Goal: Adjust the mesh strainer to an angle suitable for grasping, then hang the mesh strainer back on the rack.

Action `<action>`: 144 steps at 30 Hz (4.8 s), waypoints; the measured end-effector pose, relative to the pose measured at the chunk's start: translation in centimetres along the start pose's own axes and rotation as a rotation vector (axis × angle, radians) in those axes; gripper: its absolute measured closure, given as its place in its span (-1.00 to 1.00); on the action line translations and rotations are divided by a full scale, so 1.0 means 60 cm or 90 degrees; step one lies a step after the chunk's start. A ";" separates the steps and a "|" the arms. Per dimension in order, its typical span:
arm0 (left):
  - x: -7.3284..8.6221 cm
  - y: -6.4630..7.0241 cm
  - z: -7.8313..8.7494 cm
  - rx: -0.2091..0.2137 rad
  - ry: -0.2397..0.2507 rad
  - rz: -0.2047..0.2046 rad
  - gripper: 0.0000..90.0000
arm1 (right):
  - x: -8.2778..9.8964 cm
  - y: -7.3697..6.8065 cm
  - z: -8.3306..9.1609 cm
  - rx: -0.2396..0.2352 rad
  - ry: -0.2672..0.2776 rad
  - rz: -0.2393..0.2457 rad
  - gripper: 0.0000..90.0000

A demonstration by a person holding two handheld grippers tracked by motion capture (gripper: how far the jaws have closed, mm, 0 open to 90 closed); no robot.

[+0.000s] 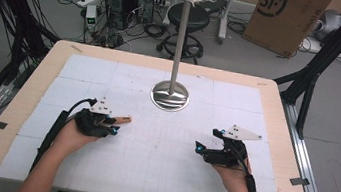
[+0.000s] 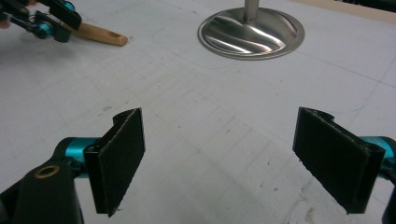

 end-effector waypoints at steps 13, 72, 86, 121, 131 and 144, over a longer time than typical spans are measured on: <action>0.035 -0.027 0.061 0.007 0.079 0.057 -0.16 | 0.001 0.000 -0.003 0.005 -0.008 0.000 -0.65; 0.051 -0.059 0.083 -0.031 0.139 0.074 -0.55 | 0.000 0.004 0.005 -0.001 0.008 -0.004 -0.65; 0.044 -0.067 0.078 -0.034 0.123 0.066 -0.54 | 0.001 -0.002 0.004 -0.004 0.004 -0.001 -0.65; 0.037 -0.075 -0.009 -0.002 -0.099 -0.046 0.27 | 0.007 -0.001 0.002 -0.007 -0.004 -0.008 -0.65; 0.040 -0.069 -0.004 -0.003 -0.111 -0.056 0.42 | 0.008 -0.003 0.001 -0.008 -0.005 -0.006 -0.64; 0.040 -0.054 0.007 0.035 -0.134 -0.026 0.52 | 0.008 -0.003 0.001 -0.008 -0.005 -0.006 -0.65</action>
Point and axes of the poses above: each handheld gripper's, and its own axes: z roughly backward along the jaws, x roughly out of its underside, y roughly to its right, the point moved 4 cm from there along -z, roughly forward along the jaws, and after that the axes turned 11 degrees about -x, right-handed, at the moved point
